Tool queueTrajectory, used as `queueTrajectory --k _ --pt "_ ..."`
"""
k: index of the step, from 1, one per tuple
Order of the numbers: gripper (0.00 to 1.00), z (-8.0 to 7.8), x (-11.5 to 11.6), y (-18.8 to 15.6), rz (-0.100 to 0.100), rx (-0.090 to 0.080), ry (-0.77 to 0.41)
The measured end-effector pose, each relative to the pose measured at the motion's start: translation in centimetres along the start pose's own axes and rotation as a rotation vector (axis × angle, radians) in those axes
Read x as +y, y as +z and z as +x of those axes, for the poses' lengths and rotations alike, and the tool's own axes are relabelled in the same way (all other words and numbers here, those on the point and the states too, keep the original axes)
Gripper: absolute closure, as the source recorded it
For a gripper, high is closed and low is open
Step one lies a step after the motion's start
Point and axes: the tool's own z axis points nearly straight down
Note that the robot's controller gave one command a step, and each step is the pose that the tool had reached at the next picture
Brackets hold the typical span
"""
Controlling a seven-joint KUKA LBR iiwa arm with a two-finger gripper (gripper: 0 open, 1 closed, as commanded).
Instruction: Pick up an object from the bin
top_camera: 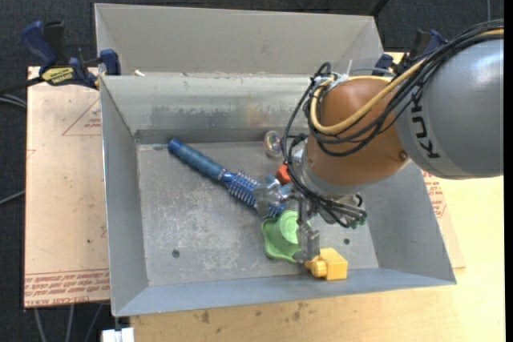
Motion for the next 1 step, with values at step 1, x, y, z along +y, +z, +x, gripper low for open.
queueTrajectory --k 1 --pt "0.0 -3.97 -1.94 1.15 0.0 -0.003 0.075"
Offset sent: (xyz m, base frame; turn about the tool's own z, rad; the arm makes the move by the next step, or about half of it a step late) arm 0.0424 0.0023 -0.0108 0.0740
